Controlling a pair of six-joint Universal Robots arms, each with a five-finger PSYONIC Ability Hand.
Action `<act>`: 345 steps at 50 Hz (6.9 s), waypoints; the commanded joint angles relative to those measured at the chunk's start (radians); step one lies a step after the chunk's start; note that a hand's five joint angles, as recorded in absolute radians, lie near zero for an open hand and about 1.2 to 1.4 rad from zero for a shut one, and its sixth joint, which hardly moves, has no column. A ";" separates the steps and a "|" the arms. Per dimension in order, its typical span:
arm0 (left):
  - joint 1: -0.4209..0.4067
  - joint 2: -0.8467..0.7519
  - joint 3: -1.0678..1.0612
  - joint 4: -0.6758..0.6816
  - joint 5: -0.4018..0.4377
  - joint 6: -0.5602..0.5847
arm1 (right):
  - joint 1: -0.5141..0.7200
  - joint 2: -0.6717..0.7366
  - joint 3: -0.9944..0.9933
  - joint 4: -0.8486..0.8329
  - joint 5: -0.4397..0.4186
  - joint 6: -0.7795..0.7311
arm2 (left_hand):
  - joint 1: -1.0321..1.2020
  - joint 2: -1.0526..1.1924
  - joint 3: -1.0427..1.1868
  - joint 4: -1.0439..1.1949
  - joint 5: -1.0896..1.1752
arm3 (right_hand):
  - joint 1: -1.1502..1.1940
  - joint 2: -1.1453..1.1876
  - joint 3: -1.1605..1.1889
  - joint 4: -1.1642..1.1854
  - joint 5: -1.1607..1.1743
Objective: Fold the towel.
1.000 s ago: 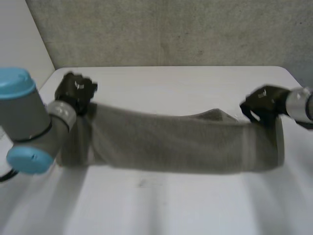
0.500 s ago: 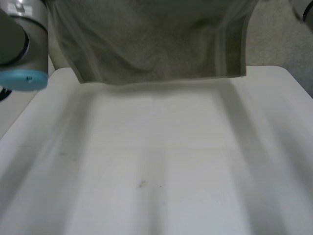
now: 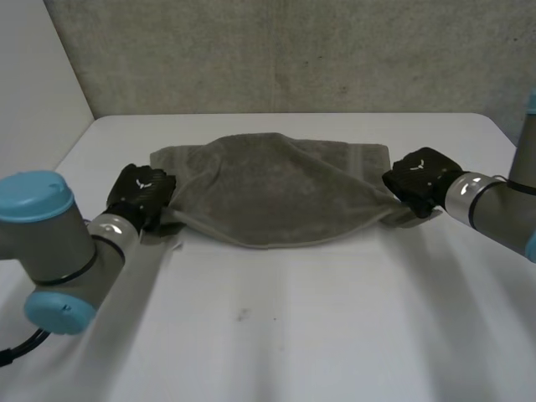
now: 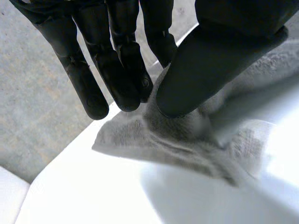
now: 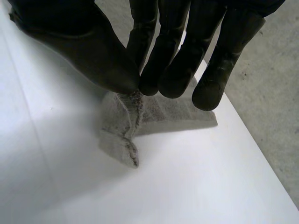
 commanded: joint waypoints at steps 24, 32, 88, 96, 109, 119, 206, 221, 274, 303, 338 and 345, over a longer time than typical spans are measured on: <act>0.014 0.662 -0.410 -0.330 0.093 0.358 | -0.276 -0.589 0.340 0.379 -0.215 -0.257 | 0.190 0.177 0.178 0.178 0.186 | 0.063 0.055 0.050 0.055 0.039; -0.004 0.344 -0.231 -0.225 0.081 0.337 | -0.255 -0.333 0.246 0.275 -0.138 -0.224 | 0.190 0.177 0.178 0.178 0.186 | 0.063 0.055 0.050 0.055 0.039; -0.058 -0.362 0.757 -0.281 -0.115 0.073 | 0.057 0.372 -0.690 0.055 0.241 0.144 | -1.032 -1.045 -1.043 -1.044 -1.035 | -1.158 -1.167 -1.172 -1.167 -1.183; -0.053 -0.145 0.479 -0.268 -0.109 -0.010 | -0.004 0.125 -0.373 0.043 0.166 0.186 | -1.032 -1.045 -1.043 -1.044 -1.035 | -1.158 -1.167 -1.172 -1.167 -1.183; -0.049 0.146 -0.003 -0.035 -0.108 -0.056 | -0.141 -0.170 0.233 -0.167 0.001 0.166 | -1.032 -1.045 -1.043 -1.044 -1.035 | -1.158 -1.167 -1.172 -1.167 -1.183; -0.046 0.212 -0.145 0.049 -0.106 -0.200 | -0.175 -0.152 0.432 -0.307 -0.037 0.102 | -1.032 -1.045 -1.043 -1.044 -1.035 | -1.145 -1.154 -1.159 -1.154 -1.170; -0.041 0.214 -0.189 0.061 -0.108 -0.229 | 0.326 -0.142 0.401 -0.443 0.100 0.077 | -1.032 -1.045 -1.043 -1.044 -1.035 | -1.158 -1.167 -1.172 -1.167 -1.183; -0.050 0.206 -0.191 0.063 -0.109 -0.229 | 0.066 -0.167 0.562 -0.462 0.038 0.152 | -1.032 -1.045 -1.043 -1.044 -1.035 | -1.158 -1.167 -1.172 -1.167 -1.183; -0.072 0.209 -0.196 0.058 -0.111 -0.231 | 0.000 -0.083 0.515 -0.485 0.034 0.246 | -1.032 -1.045 -1.043 -1.044 -1.035 | -0.240 -0.249 -0.253 -0.248 -0.265; -0.052 0.292 -0.143 0.048 -0.117 -0.295 | 0.673 0.187 0.039 -0.281 0.049 -0.105 | -1.032 -1.045 -1.043 -1.044 -1.035 | 0.063 0.055 0.050 0.055 0.039; -0.309 -0.171 0.252 -0.271 -0.167 -0.515 | 0.345 0.098 0.030 -0.179 0.130 0.574 | -1.028 -1.041 -1.040 -1.040 -1.032 | -1.158 -1.167 -1.172 -1.167 -1.183; -0.309 -0.203 0.259 -0.271 -0.204 -0.511 | 0.354 0.192 -0.039 -0.158 0.130 0.565 | -1.031 -1.044 -1.042 -1.043 -1.034 | -1.158 -1.167 -1.172 -1.167 -1.183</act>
